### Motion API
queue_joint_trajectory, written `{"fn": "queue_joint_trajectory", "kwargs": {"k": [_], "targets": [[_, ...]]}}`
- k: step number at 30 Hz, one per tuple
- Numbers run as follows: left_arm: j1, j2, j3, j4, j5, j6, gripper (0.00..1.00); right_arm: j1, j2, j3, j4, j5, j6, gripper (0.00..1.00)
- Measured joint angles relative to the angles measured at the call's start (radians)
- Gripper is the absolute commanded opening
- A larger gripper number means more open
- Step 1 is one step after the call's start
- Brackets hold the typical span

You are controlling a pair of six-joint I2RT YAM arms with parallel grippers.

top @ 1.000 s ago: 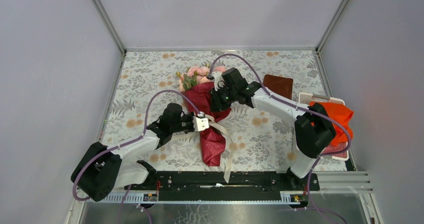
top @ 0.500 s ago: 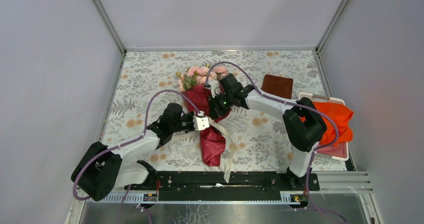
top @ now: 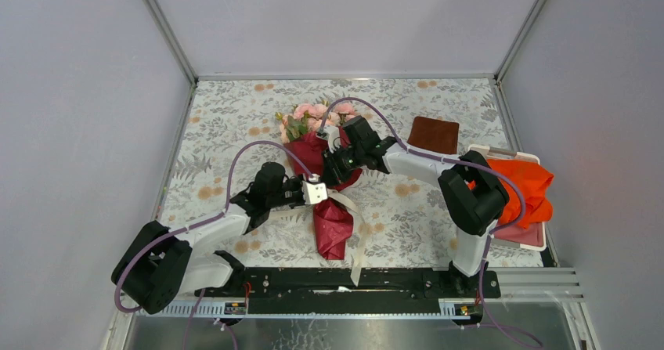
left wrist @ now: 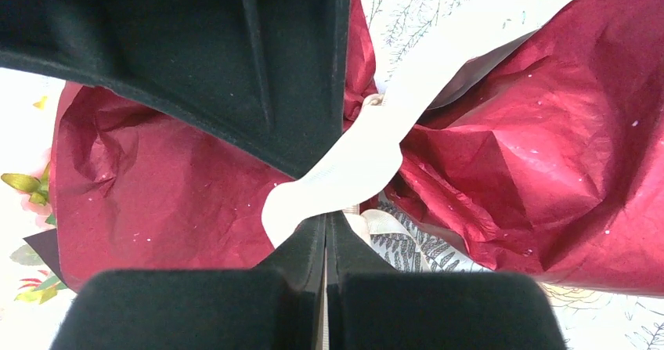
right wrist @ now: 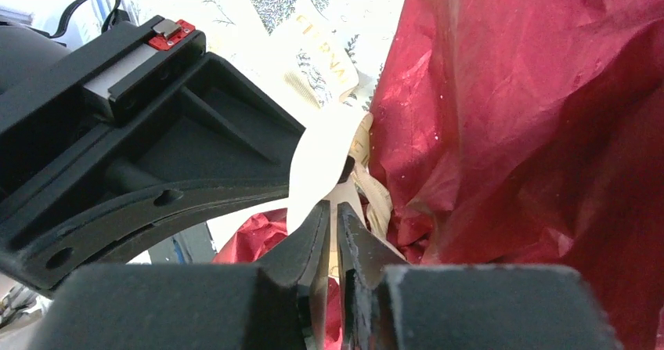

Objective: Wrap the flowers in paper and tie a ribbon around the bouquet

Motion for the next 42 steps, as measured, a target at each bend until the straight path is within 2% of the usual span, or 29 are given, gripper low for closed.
{"fn": "queue_joint_trajectory", "kwargs": {"k": [2,8,10,18,24,26,33,42], "targets": [[0.000,0.002,-0.002,0.007,0.000,0.000,0.00,0.000,0.005,-0.001,0.011,0.000,-0.002,0.16],[0.000,0.017,-0.003,0.029,-0.006,0.001,0.00,0.000,0.019,-0.004,0.029,0.002,-0.026,0.31],[0.000,0.019,-0.003,0.032,-0.008,0.001,0.00,0.001,0.019,-0.011,0.034,0.001,-0.032,0.33],[0.000,0.024,-0.003,0.038,-0.014,0.003,0.00,0.012,0.021,-0.032,0.047,0.002,-0.053,0.34],[0.000,0.025,-0.003,0.043,-0.021,0.008,0.00,0.016,0.028,-0.039,0.074,0.001,-0.053,0.39],[0.000,0.025,-0.003,0.044,-0.021,0.008,0.00,0.020,0.032,-0.040,0.087,0.002,-0.053,0.32],[0.000,0.025,-0.003,0.044,-0.025,0.008,0.00,0.030,0.038,-0.044,0.115,0.013,-0.041,0.01],[0.000,0.012,-0.003,0.023,-0.026,0.008,0.02,0.041,0.022,-0.074,0.148,0.071,-0.029,0.00]]}}
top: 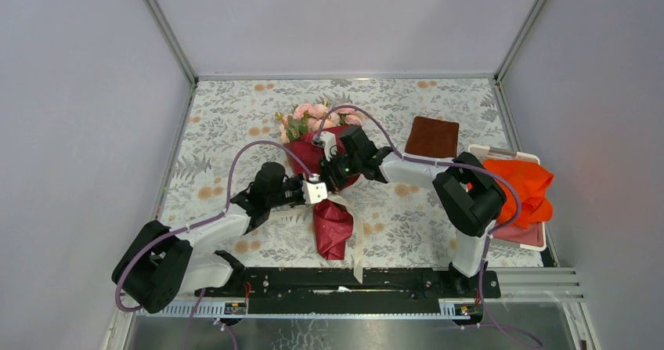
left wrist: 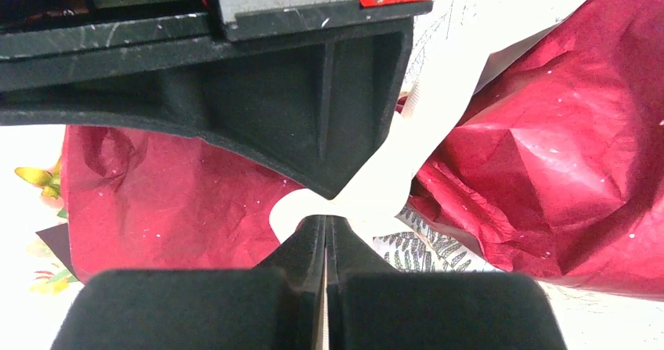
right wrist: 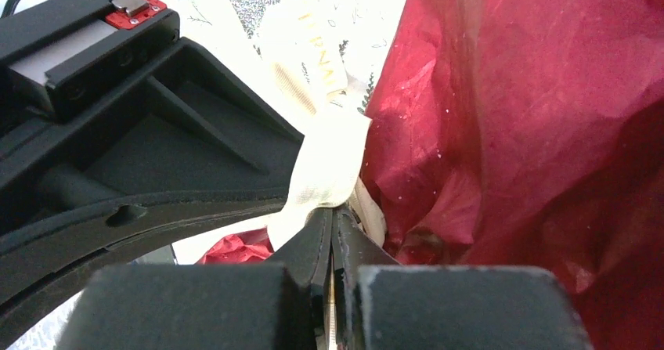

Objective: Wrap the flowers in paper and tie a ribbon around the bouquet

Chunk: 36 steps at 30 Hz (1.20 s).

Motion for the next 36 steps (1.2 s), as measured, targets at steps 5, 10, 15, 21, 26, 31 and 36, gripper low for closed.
{"fn": "queue_joint_trajectory", "kwargs": {"k": [5,10,15,21,26,31,36], "targets": [[0.002,-0.026,0.000,-0.004,0.015,0.002,0.38,0.000,-0.040,-0.023,0.003,0.040,0.001,0.00],[0.010,-0.066,0.001,-0.059,0.037,0.035,0.46,-0.006,-0.063,-0.033,0.002,0.084,0.002,0.00],[0.040,-0.135,0.037,-0.241,0.101,0.112,0.64,-0.009,-0.068,-0.036,-0.002,0.110,0.002,0.00],[0.135,-0.192,0.111,-0.488,0.156,0.208,0.96,-0.010,-0.077,-0.041,-0.012,0.135,0.003,0.00],[0.259,-0.184,0.116,-0.563,0.169,0.244,0.98,-0.010,-0.096,-0.042,-0.019,0.140,0.004,0.00],[0.294,-0.095,0.104,-0.518,0.158,0.245,0.97,-0.010,-0.101,-0.043,-0.019,0.140,0.006,0.00],[0.293,-0.039,0.052,-0.409,0.138,0.256,0.42,-0.010,-0.101,-0.053,-0.018,0.143,0.014,0.00]]}}
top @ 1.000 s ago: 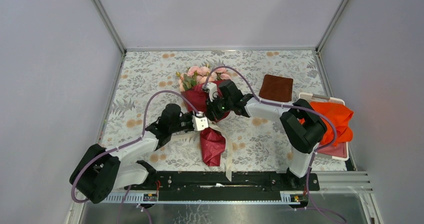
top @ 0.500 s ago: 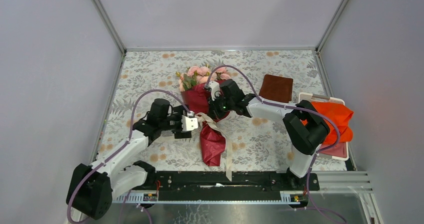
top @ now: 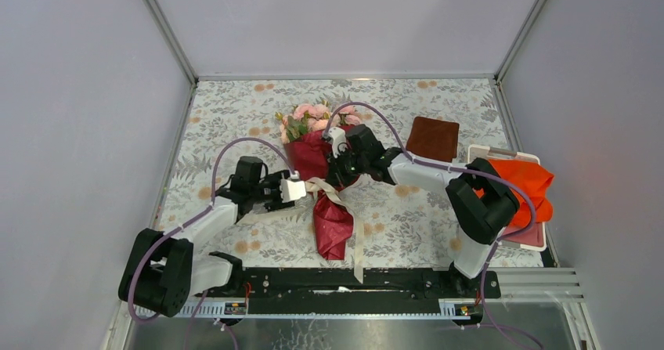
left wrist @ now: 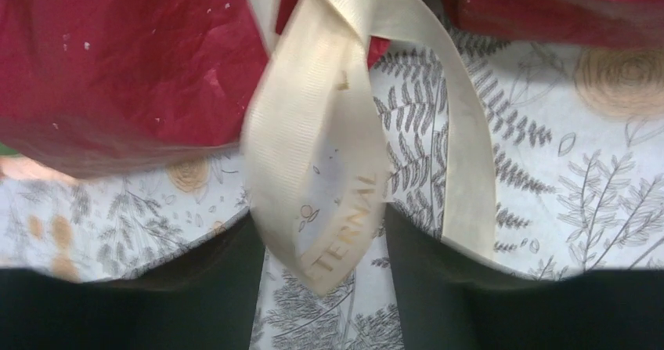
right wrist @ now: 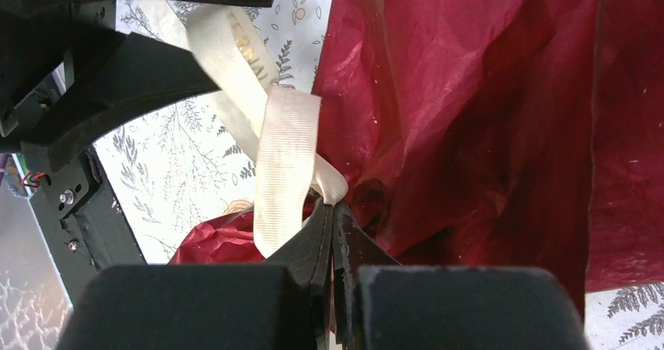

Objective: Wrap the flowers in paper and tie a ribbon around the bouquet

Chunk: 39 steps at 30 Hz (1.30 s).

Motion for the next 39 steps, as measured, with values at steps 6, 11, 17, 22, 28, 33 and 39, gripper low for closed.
{"fn": "queue_joint_trajectory", "kwargs": {"k": [6,11,17,22,28,33,39], "targets": [[-0.005,0.005,-0.013,0.056,-0.011,0.039,0.00,-0.006,-0.039,-0.032,0.000,0.045,0.027,0.00],[-0.005,-0.007,-0.019,0.054,-0.029,0.120,0.00,-0.060,-0.162,-0.132,-0.001,0.077,0.094,0.00],[-0.005,0.008,-0.067,0.054,-0.074,0.256,0.00,-0.119,-0.317,-0.306,-0.028,0.127,0.177,0.00],[0.012,0.044,-0.090,0.059,-0.089,0.383,0.00,-0.187,-0.357,-0.454,-0.046,0.127,0.245,0.00],[0.076,0.071,-0.095,0.079,-0.049,0.521,0.00,-0.305,-0.357,-0.544,0.000,0.065,0.306,0.00],[0.115,0.082,-0.097,0.081,-0.009,0.600,0.00,-0.364,-0.336,-0.571,0.054,0.005,0.334,0.00],[0.148,0.082,-0.098,0.076,0.025,0.665,0.00,-0.444,-0.303,-0.596,0.083,-0.056,0.359,0.00]]}}
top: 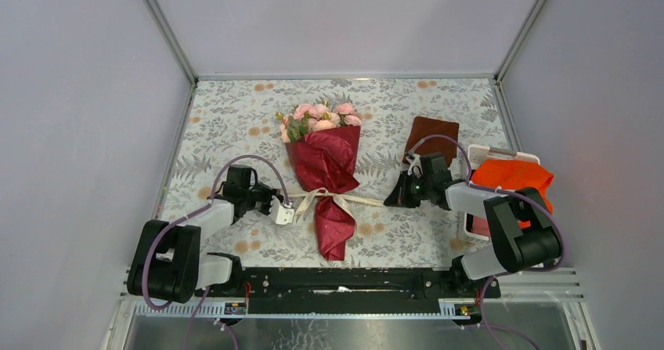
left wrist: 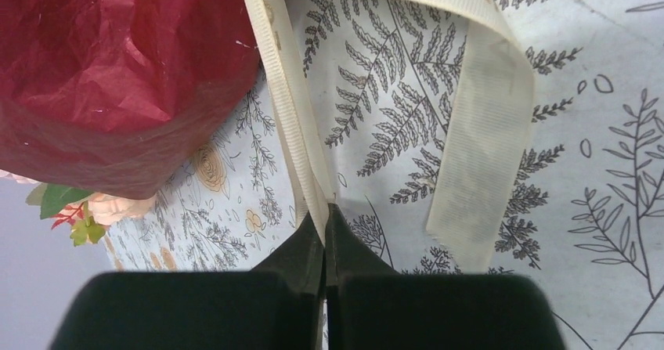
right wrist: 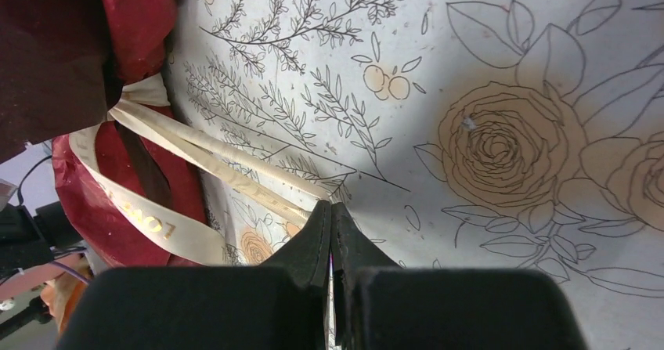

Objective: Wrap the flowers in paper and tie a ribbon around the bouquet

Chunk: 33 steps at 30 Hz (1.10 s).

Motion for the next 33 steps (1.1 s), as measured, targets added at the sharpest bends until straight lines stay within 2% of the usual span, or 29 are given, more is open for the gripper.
{"fn": "queue_joint_trajectory", "kwargs": {"k": [10,14,20,24,31,33], "targets": [[0.030,-0.001,-0.003,-0.010,0.018,0.031,0.00,-0.026,-0.022,-0.026,-0.002,0.011,0.031,0.00],[0.095,-0.005,-0.004,-0.013,-0.060,0.035,0.00,-0.060,-0.037,-0.032,-0.012,0.039,0.041,0.00],[0.108,-0.024,-0.005,-0.037,-0.086,0.038,0.00,-0.064,-0.037,-0.032,-0.012,0.042,0.042,0.00],[0.108,-0.037,-0.006,-0.060,-0.083,0.038,0.00,-0.047,-0.034,-0.021,-0.015,0.019,-0.007,0.30],[0.108,-0.069,-0.006,-0.086,-0.063,0.007,0.00,0.190,0.042,0.071,0.037,0.014,-0.064,0.62],[0.108,-0.081,-0.006,-0.088,-0.061,-0.005,0.00,0.219,0.076,0.090,0.084,-0.003,-0.058,0.65]]}}
